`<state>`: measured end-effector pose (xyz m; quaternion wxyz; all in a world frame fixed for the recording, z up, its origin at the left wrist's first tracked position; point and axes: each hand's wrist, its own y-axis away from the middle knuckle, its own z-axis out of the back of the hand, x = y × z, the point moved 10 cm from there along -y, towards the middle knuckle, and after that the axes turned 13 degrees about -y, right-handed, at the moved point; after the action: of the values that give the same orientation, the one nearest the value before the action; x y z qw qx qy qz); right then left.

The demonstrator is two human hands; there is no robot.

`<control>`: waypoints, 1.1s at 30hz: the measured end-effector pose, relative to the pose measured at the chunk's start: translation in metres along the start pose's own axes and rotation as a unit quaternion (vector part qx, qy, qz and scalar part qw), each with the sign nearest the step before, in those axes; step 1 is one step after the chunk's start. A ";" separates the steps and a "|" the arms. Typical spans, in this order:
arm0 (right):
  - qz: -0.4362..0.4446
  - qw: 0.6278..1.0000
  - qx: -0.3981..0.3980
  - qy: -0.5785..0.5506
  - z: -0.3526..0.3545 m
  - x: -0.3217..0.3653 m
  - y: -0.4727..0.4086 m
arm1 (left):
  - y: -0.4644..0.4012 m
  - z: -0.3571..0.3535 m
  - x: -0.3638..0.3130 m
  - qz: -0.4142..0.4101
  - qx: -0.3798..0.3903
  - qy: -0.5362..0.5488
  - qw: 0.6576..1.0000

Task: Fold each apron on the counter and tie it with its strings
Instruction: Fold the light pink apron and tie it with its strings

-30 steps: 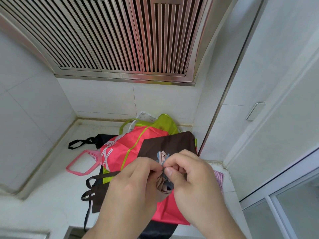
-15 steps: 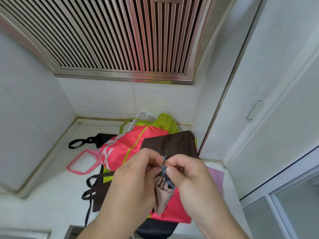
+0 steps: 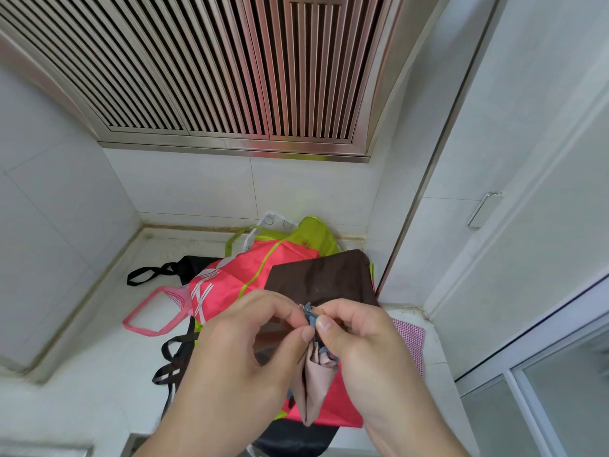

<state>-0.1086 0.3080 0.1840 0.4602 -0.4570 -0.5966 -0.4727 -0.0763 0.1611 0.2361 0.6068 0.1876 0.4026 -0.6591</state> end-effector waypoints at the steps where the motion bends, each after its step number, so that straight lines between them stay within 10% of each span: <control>1: 0.002 1.000 -0.003 0.001 0.000 0.001 -0.001 | -0.001 0.002 -0.001 0.001 -0.003 -0.010 1.000; 11: 0.030 0.998 -0.027 0.054 0.003 0.005 0.000 | -0.002 0.004 -0.014 -0.032 -0.023 -0.142 0.989; 33: 0.099 0.986 -0.123 0.045 0.033 0.014 0.010 | 0.002 0.002 -0.001 -0.016 -0.015 -0.055 0.998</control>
<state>-0.1048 0.3429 0.1949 0.4718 -0.5452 -0.4642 -0.5145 -0.0739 0.1608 0.2375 0.6205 0.1355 0.3812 -0.6718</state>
